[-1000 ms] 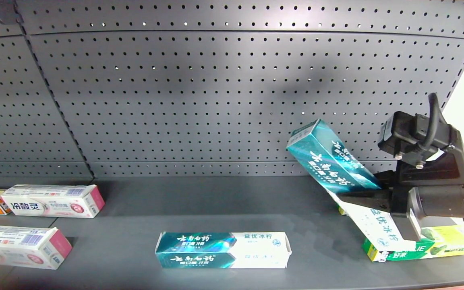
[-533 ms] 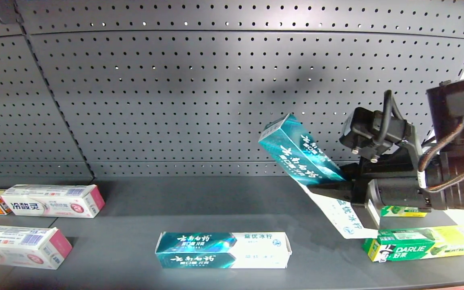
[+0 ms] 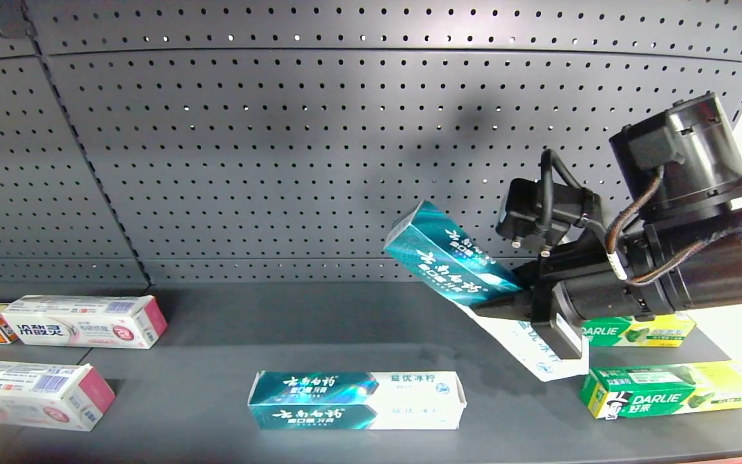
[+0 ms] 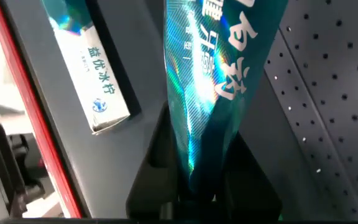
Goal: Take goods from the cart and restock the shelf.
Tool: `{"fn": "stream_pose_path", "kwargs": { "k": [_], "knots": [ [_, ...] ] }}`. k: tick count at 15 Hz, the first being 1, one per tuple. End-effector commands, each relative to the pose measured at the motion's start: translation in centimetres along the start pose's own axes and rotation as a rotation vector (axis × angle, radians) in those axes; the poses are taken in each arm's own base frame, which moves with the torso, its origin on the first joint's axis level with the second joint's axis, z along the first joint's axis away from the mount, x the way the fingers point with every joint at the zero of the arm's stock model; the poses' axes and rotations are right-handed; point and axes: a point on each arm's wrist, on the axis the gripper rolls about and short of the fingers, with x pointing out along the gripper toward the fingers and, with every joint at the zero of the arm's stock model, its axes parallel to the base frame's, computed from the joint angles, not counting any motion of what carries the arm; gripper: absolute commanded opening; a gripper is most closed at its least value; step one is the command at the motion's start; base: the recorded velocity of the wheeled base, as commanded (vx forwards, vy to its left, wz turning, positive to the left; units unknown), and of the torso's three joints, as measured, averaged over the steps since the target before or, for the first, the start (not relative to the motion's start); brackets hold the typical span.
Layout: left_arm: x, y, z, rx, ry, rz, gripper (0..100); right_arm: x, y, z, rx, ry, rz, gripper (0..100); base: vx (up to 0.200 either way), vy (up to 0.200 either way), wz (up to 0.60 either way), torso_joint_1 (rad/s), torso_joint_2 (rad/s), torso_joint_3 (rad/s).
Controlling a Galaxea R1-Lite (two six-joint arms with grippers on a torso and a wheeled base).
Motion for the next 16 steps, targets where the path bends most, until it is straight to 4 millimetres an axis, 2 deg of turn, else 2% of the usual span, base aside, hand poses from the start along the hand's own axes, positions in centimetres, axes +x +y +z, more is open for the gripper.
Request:
{"fn": "stream_pose_path", "kwargs": {
  "k": [1, 3, 6, 9, 16],
  "knots": [
    [0.0, 0.0, 0.0, 0.0, 0.002, 0.0, 100, 0.9, -0.4, 0.8, -0.014, 0.009, 0.015, 0, 0.0, 0.0, 0.0, 0.0, 0.0, 0.0],
    [0.0, 0.0, 0.0, 0.0, 0.002, 0.0, 100, 1.2, -0.9, 1.4, -0.059, 0.059, 0.046, 0, 0.0, 0.0, 0.0, 0.0, 0.0, 0.0],
    [0.0, 0.0, 0.0, 0.0, 0.002, 0.0, 100, 2.9, -1.4, 1.8, -0.083, 0.08, 0.058, 0, 0.0, 0.0, 0.0, 0.0, 0.0, 0.0],
    [0.0, 0.0, 0.0, 0.0, 0.002, 0.0, 100, 3.7, -1.0, 1.3, -0.083, 0.097, 0.077, 0, 0.0, 0.0, 0.0, 0.0, 0.0, 0.0],
    [0.0, 0.0, 0.0, 0.0, 0.002, 0.0, 100, 4.7, -1.5, 0.2, -0.067, 0.115, 0.072, 0, 0.0, 0.0, 0.0, 0.0, 0.0, 0.0]
  ]
}}
